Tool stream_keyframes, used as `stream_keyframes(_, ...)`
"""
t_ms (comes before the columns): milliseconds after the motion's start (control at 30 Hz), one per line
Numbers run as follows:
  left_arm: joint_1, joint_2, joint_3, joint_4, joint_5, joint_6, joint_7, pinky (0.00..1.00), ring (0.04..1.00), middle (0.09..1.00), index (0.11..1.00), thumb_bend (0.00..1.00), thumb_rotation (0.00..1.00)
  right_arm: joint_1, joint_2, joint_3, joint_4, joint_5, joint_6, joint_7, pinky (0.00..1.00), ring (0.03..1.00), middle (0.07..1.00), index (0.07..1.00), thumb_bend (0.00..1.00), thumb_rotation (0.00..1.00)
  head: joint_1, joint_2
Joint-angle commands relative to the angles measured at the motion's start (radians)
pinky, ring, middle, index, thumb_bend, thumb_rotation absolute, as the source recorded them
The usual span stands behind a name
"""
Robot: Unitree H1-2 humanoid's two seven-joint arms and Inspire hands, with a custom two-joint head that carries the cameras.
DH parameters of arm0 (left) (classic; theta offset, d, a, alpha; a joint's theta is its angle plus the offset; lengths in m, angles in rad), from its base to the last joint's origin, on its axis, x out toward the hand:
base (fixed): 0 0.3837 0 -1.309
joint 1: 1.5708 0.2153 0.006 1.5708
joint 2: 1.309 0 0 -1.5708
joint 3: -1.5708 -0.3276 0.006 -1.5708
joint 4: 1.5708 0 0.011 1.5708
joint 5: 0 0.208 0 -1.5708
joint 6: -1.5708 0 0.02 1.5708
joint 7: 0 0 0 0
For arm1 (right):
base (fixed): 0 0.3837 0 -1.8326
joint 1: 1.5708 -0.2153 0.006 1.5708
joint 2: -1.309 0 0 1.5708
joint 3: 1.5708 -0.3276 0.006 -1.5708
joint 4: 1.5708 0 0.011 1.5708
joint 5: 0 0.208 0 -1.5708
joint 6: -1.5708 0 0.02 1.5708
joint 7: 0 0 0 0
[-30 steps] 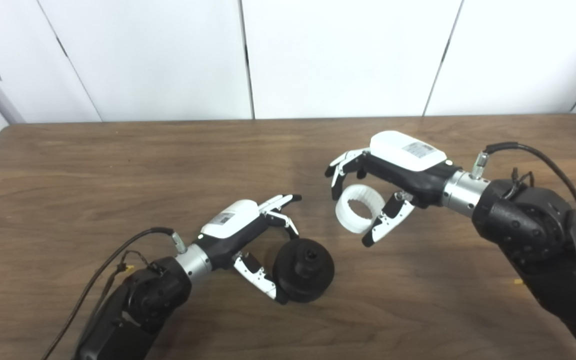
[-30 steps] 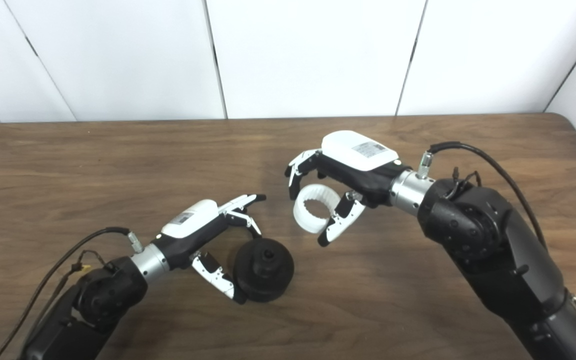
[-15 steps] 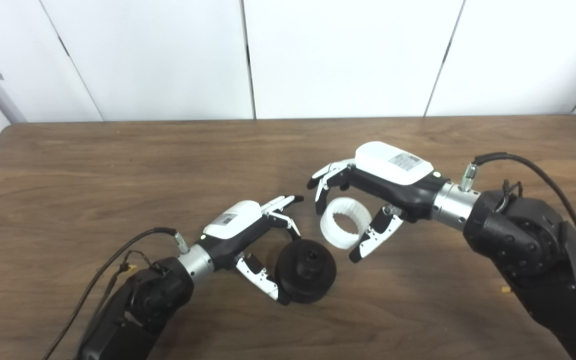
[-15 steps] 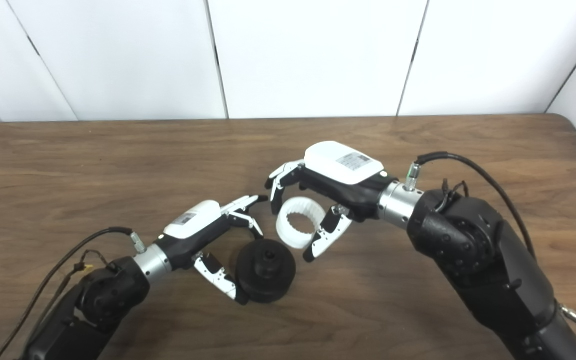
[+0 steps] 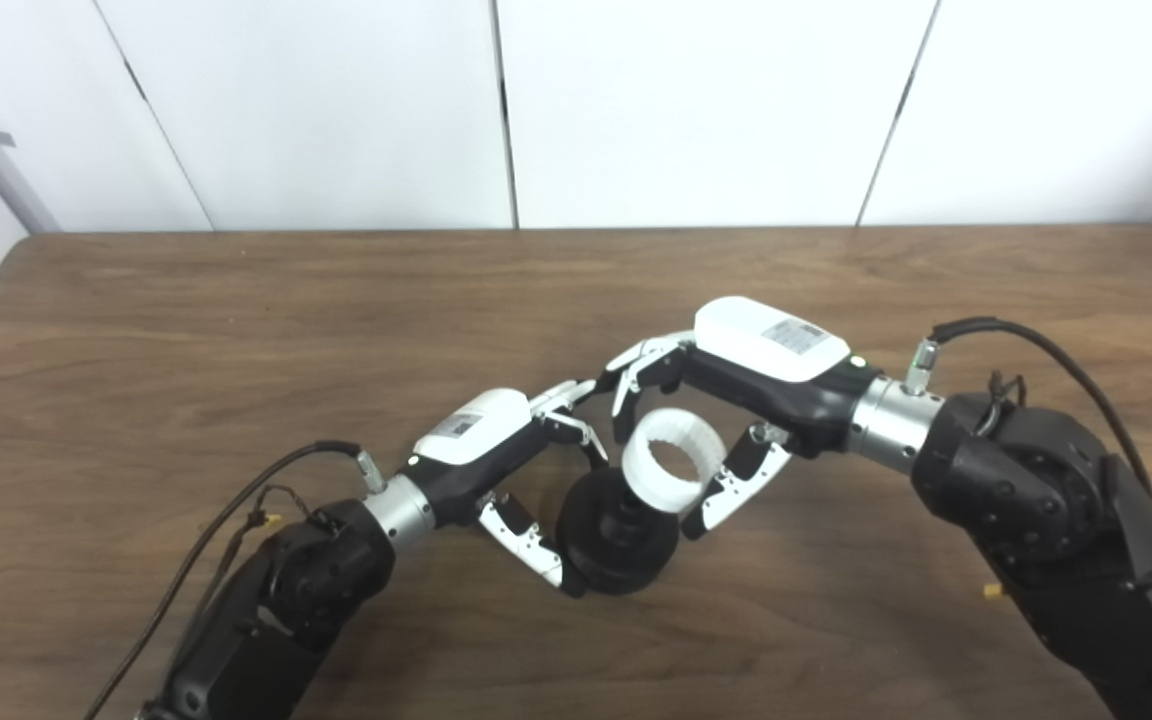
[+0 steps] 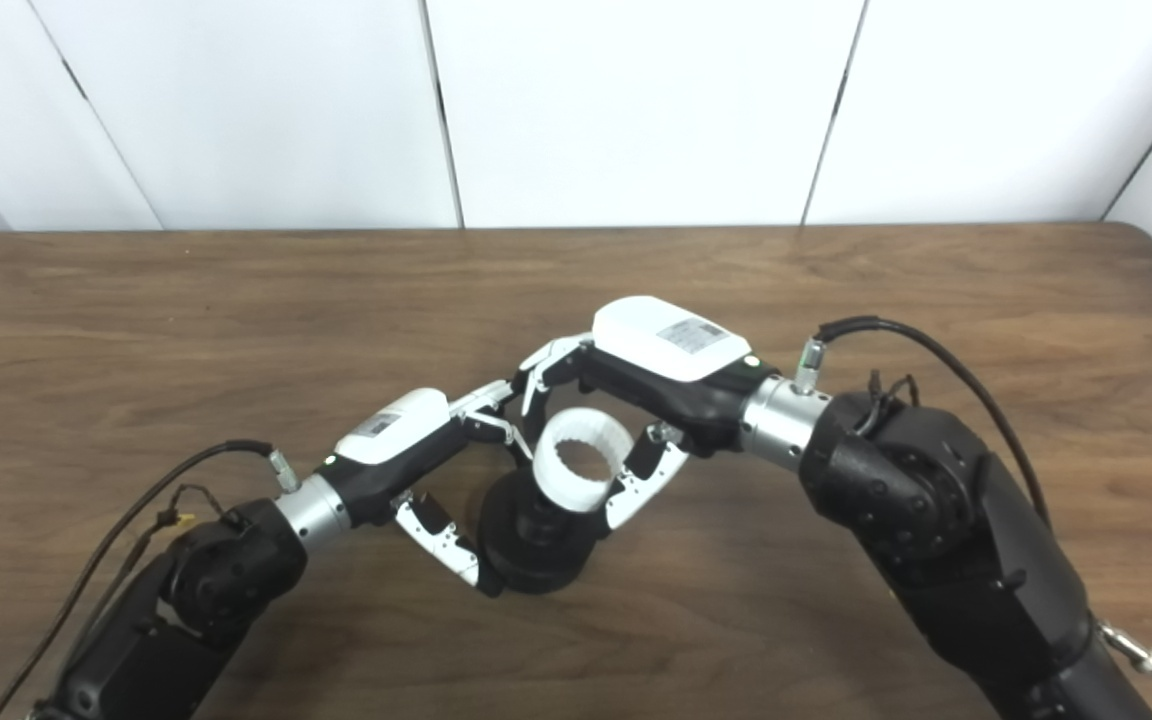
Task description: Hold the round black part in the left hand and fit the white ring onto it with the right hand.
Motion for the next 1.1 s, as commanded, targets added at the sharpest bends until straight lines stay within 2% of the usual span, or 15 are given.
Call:
stream_keyframes(0, 0.025, -0.002, -0.035, 0.032, 0.025, 0.044, -0.049, 0.89, 1.000, 1.000, 0.548, 1.00, 0.23, -0.017, 0.004, -0.010, -0.037, 0.002, -0.014, -0.011, 0.65, 0.763, 0.792, 0.481, 0.52, 0.15, 0.004, 0.004)
stream_keyframes(167, 0.024, -0.003, -0.042, 0.028, 0.031, 0.066, -0.063, 0.94, 1.000, 1.000, 0.553, 1.00, 0.24, -0.010, 0.014, -0.004, -0.030, 0.005, -0.016, -0.013, 0.63, 0.760, 0.792, 0.481, 0.52, 0.14, 0.006, 0.005)
stream_keyframes(633, 0.019, -0.002, -0.069, 0.022, 0.060, 0.094, -0.078, 0.96, 1.000, 1.000, 0.570, 1.00, 0.25, -0.009, 0.038, 0.008, 0.007, -0.013, -0.017, -0.012, 0.64, 0.762, 0.797, 0.482, 0.52, 0.14, 0.014, 0.012)
stream_keyframes(1067, 0.018, -0.003, -0.068, 0.004, 0.038, 0.108, -0.085, 0.98, 1.000, 1.000, 0.557, 1.00, 0.24, 0.005, 0.048, 0.026, 0.052, -0.027, -0.042, -0.028, 0.63, 0.750, 0.785, 0.481, 0.52, 0.14, 0.020, 0.017)
